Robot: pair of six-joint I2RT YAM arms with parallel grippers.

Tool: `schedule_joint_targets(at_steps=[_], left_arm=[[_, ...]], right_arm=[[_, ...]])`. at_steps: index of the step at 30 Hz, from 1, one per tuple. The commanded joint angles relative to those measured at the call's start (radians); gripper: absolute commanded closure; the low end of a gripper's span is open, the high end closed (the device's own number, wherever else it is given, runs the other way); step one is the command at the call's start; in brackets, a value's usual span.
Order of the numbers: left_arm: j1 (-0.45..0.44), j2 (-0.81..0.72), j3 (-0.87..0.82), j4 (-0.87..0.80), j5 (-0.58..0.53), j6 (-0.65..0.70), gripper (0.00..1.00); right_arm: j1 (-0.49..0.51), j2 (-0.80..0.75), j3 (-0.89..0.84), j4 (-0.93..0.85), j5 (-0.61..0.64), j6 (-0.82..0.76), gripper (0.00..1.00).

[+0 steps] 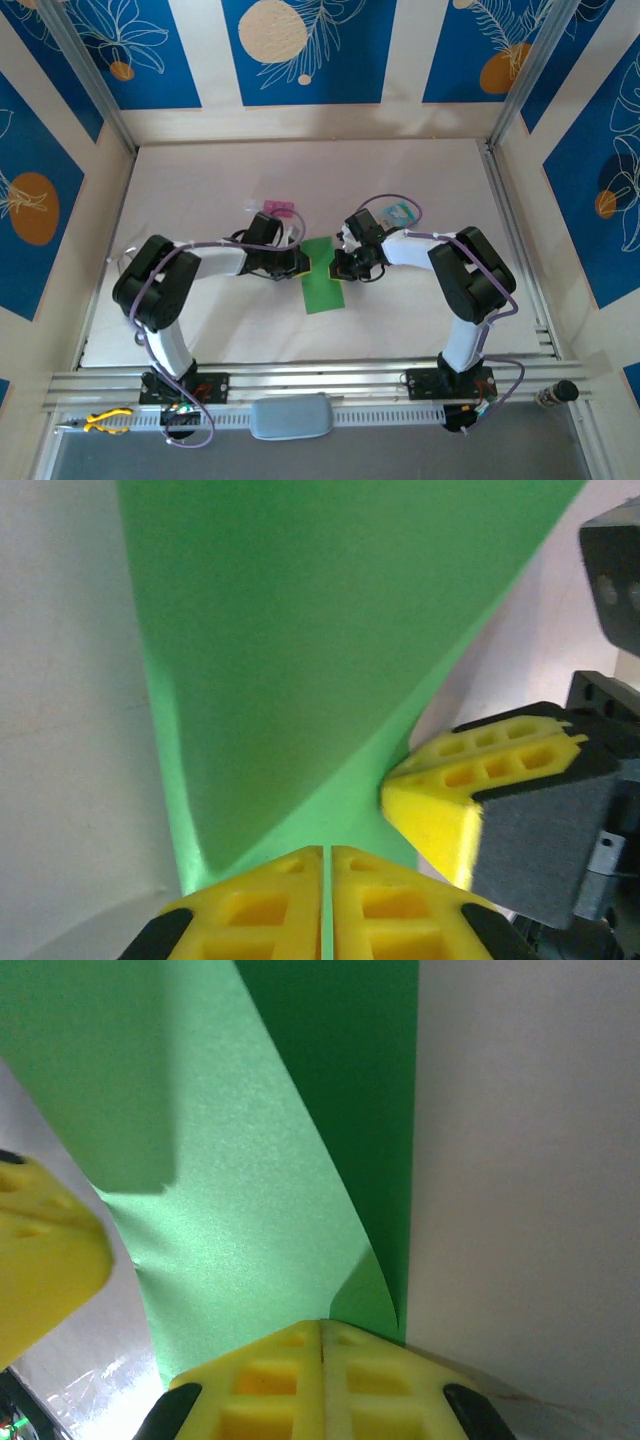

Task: Fold a paper plane with a square sheet of paper (pick it up from the middle)
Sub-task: First fold in half a square sheet of paper at the center of the table.

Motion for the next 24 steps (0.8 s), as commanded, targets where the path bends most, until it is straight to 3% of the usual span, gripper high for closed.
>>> schedule_joint_targets(at_steps=[1,12,18,24], left_arm=[[0.015,0.041,0.013,0.035,0.012,0.036,0.89],[0.028,0.085,-0.074,0.016,-0.008,0.028,0.89],[0.029,0.001,0.021,-0.108,-0.007,0.069,0.86],[0.036,0.023,0.091,-0.105,-0.001,0.087,0.85]], right_arm=[[-0.009,0.072,-0.044,-0.157,0.109,-0.021,1.00],[-0.009,0.080,-0.039,-0.160,0.109,-0.034,1.00],[-0.016,0.079,-0.024,-0.169,0.103,-0.058,1.00],[-0.016,0.088,-0.007,-0.175,0.101,-0.086,1.00]])
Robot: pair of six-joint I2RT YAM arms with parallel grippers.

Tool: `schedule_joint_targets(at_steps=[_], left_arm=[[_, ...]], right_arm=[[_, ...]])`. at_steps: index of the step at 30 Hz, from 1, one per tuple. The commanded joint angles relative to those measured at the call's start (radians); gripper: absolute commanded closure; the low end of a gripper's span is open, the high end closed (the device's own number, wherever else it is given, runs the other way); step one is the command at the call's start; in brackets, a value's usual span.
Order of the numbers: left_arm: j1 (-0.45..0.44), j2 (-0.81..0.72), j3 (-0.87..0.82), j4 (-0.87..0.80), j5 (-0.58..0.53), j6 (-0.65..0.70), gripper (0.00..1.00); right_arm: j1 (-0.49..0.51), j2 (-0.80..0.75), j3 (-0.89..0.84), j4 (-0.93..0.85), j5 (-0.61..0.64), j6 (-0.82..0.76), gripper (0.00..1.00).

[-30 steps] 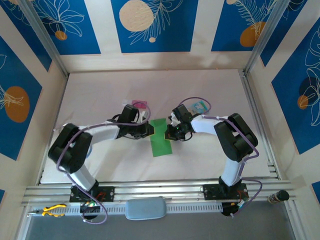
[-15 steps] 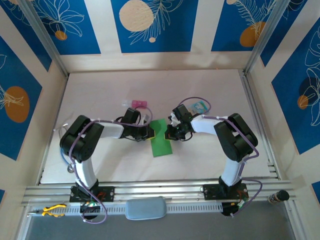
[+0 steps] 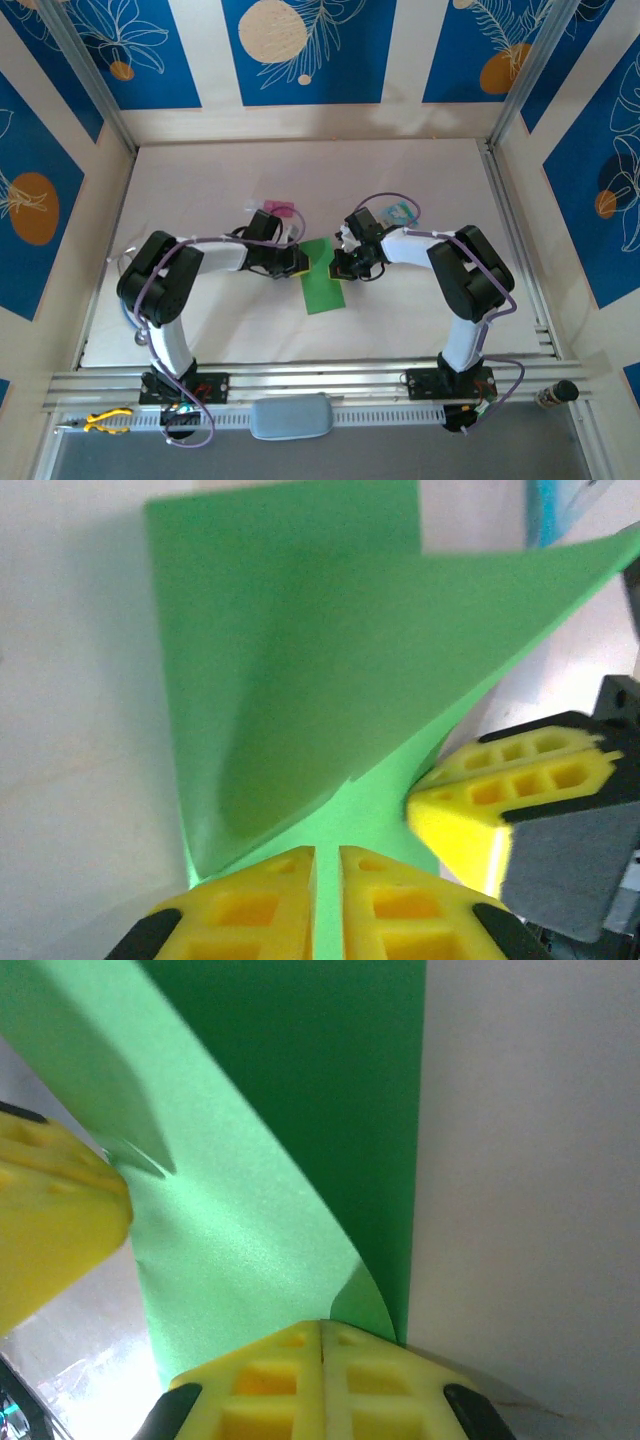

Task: Fold a paper plane with a square sheet of paper (pick it up from the middle)
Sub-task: First fold in half a square sheet of paper at the center of the table.

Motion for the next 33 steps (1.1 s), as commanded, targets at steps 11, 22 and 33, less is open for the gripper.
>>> schedule_joint_targets(at_steps=[11,22,33], left_arm=[[0.034,0.090,0.021,-0.015,-0.048,0.049,0.86],[0.038,0.064,0.044,-0.079,-0.074,0.049,0.99],[0.070,0.089,0.125,-0.082,-0.035,0.048,1.00]], right_arm=[[-0.013,0.082,-0.041,-0.138,0.109,-0.048,1.00],[-0.017,0.085,-0.042,-0.140,0.110,-0.053,1.00],[-0.017,0.080,-0.048,-0.134,0.107,-0.048,1.00]])
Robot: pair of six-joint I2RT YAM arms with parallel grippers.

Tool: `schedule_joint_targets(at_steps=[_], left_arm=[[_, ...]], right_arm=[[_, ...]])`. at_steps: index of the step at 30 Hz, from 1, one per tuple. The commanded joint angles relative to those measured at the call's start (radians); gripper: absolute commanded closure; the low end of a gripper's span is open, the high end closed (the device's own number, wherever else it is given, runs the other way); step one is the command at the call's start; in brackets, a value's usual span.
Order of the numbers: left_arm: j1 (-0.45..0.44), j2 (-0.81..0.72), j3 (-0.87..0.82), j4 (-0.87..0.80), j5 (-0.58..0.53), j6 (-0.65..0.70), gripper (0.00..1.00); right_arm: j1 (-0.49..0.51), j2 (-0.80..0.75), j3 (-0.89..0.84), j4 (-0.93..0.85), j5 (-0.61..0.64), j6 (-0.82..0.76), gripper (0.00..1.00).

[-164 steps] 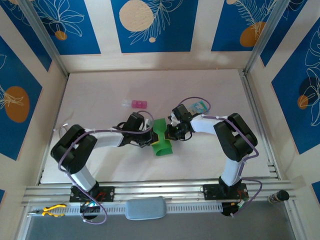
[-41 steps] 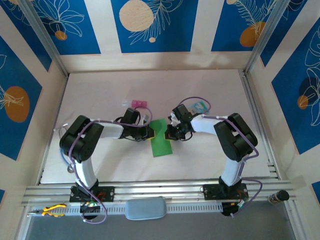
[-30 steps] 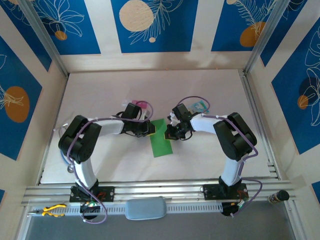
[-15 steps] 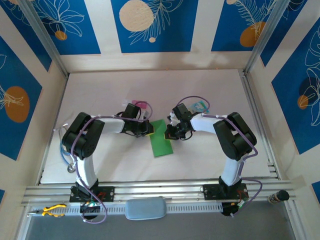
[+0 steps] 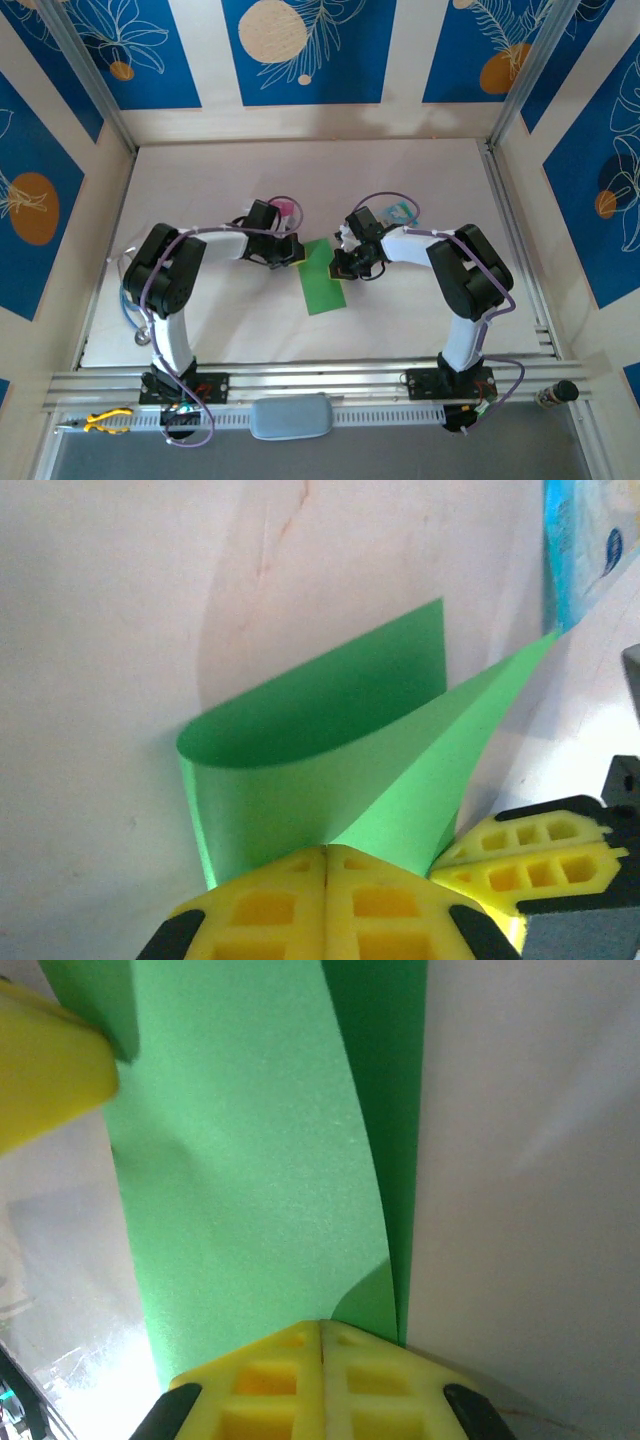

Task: Fold a paper plane with a square sheet of paper (pick it up from the middle)
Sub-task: First fold in half a square sheet of paper at the center of the table.

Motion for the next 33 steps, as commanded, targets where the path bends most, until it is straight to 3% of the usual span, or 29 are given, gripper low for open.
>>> schedule_joint_targets(at_steps=[1,11,26,33], left_arm=[[0.021,0.028,0.026,-0.014,-0.006,0.013,1.00],[0.032,0.083,0.001,-0.048,-0.085,0.031,1.00],[0.041,0.044,0.099,-0.061,0.012,0.011,1.00],[0.046,0.088,0.081,-0.063,-0.039,0.018,1.00]], right_arm=[[-0.010,0.072,-0.056,-0.124,0.125,-0.013,1.00],[-0.009,0.072,-0.067,-0.120,0.124,-0.013,1.00],[-0.013,0.074,-0.064,-0.121,0.125,-0.015,1.00],[-0.013,0.077,-0.067,-0.122,0.127,-0.016,1.00]])
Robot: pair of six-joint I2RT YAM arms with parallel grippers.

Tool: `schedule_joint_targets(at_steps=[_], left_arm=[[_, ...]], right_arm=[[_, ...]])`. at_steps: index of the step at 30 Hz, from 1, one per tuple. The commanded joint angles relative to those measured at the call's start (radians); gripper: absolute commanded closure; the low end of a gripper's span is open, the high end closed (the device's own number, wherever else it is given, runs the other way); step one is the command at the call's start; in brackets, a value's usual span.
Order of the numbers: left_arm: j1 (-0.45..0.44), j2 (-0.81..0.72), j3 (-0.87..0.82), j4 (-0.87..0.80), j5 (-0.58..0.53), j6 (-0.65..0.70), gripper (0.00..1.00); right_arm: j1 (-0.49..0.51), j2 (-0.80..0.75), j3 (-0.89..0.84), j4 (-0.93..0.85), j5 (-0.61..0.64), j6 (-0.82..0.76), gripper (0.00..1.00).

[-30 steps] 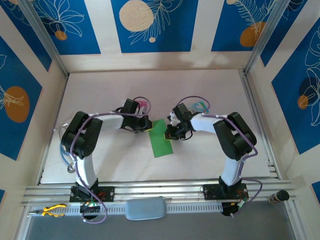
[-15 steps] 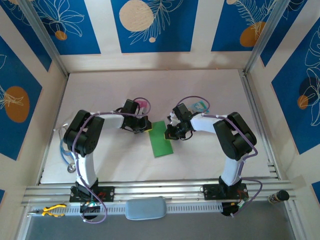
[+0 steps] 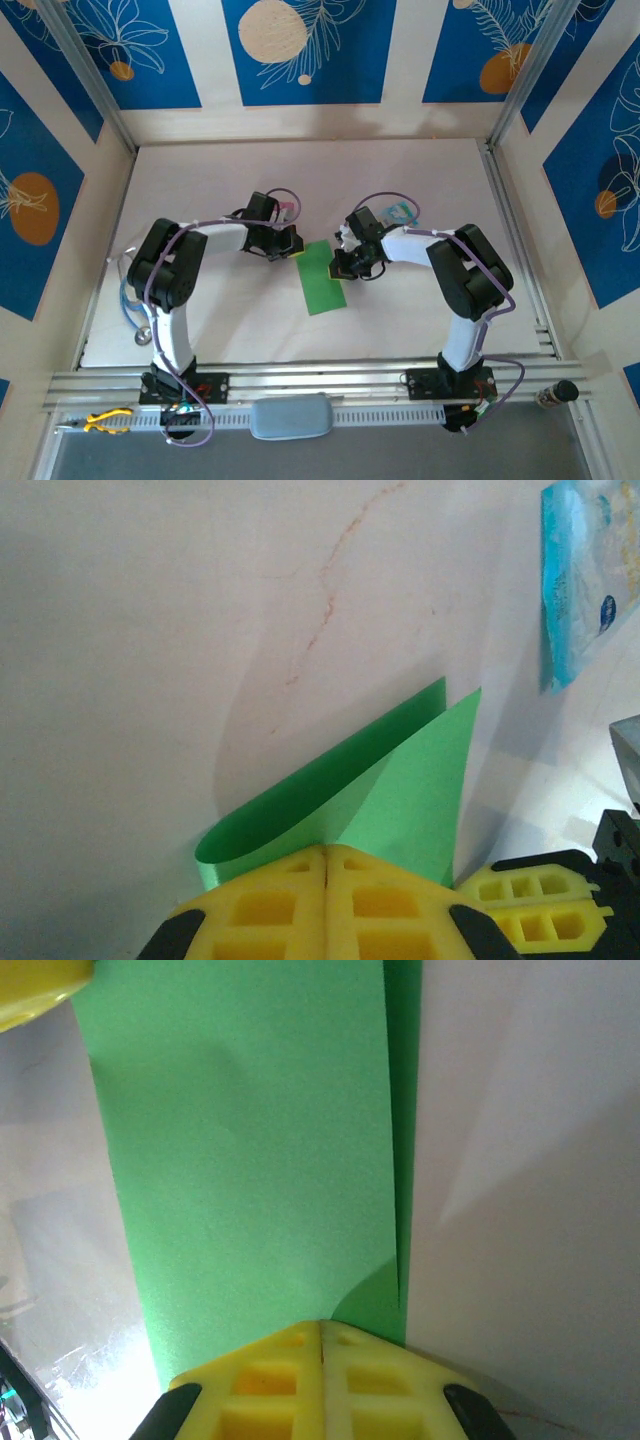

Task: Fold a paper plane with a square sheet of paper (pick it up from the middle)
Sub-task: First fold in half a square sheet of paper at the center of the table.

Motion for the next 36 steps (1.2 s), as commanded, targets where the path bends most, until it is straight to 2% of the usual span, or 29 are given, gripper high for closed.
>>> schedule_joint_targets(at_steps=[1,16,36], left_arm=[[0.022,0.043,-0.004,-0.020,-0.036,0.010,1.00],[0.079,0.073,0.016,-0.059,-0.141,0.008,1.00],[0.098,0.061,0.019,-0.044,-0.189,-0.057,1.00]], right_arm=[[-0.010,0.075,-0.065,-0.126,0.131,-0.016,1.00],[-0.012,0.071,-0.072,-0.129,0.132,-0.017,1.00],[-0.017,0.061,-0.083,-0.122,0.116,-0.020,1.00]])
